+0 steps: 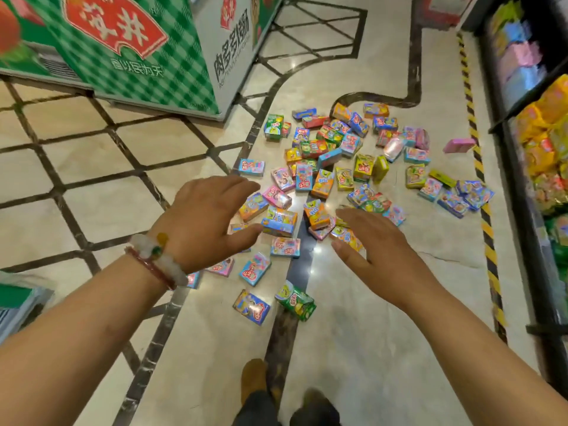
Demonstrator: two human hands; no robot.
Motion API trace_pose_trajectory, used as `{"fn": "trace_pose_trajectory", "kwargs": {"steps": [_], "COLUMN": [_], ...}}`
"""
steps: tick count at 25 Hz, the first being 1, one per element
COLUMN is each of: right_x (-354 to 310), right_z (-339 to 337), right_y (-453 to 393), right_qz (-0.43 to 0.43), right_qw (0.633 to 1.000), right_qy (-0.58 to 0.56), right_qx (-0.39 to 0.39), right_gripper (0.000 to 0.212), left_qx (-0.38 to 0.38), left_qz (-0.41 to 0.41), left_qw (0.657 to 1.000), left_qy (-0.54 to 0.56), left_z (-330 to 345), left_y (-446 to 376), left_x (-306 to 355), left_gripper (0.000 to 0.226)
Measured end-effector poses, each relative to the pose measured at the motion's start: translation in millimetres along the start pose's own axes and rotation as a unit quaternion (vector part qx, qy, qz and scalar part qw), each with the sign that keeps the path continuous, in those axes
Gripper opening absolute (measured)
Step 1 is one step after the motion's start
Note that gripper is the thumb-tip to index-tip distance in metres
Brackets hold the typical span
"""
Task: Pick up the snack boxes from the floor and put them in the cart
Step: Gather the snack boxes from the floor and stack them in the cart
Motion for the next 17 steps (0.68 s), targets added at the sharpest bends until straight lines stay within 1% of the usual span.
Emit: {"fn": "trace_pose_trajectory", "kwargs": {"steps": [3, 5, 6, 8, 12, 14, 15, 16, 17], "right_x": [54.0, 97.1, 122.4, 170.6, 266.4, 301.8, 314.5, 325.0, 331.3], "right_z": [84.0, 157.0, 201.5, 288.6, 472.9, 547.7, 575.7, 600.8, 618.4], "right_y": [-61.7, -97.3, -114.8, -140.7, -178.6, -193.3, -200.4, -207.7, -212.3], "right_qz": [0.014, 0.03, 0.036, 0.055, 0.095, 0.117, 0.126, 0.131, 0.136], "right_qw": [0.999, 0.997, 0.996, 0.993, 0.973, 0.957, 0.95, 0.946, 0.942], "right_qy": [-0.024, -0.032, -0.03, -0.022, 0.001, 0.005, 0.005, 0.006, 0.002], "right_qx": [-0.041, -0.063, -0.069, -0.098, -0.209, -0.266, -0.285, -0.298, -0.306], "right_gripper": [0.051, 0.051, 0.051, 0.052, 0.057, 0.059, 0.058, 0.057, 0.055], "left_qx": [-0.01, -0.023, -0.038, -0.08, -0.181, -0.216, -0.234, -0.266, -0.317], "left_qz": [-0.007, -0.003, -0.007, -0.026, -0.023, -0.008, -0.008, -0.017, -0.029], "left_qw": [1.0, 1.0, 0.999, 0.995, 0.981, 0.975, 0.971, 0.963, 0.948], "left_qy": [0.019, 0.02, 0.029, 0.051, 0.065, 0.048, 0.04, 0.034, 0.022], "left_z": [100.2, 192.6, 249.7, 359.0, 570.6, 647.7, 675.8, 703.1, 727.6], "left_y": [-30.4, -43.4, -48.1, -51.1, -38.2, -32.8, -31.2, -30.4, -26.8], "left_x": [-42.4, -67.1, -82.1, -107.2, -144.6, -161.9, -170.4, -179.9, -188.5], "left_gripper": [0.062, 0.059, 0.058, 0.058, 0.057, 0.058, 0.061, 0.066, 0.071]}}
Point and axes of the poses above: each hand's wrist, its own y-axis away from the middle knuckle, its own z-axis out of the palm, x = y × z, the point moved 8 cm from there along -y, towards the middle knuckle, and after that the axes turned 12 degrees about -x, right-handed, at the moved point
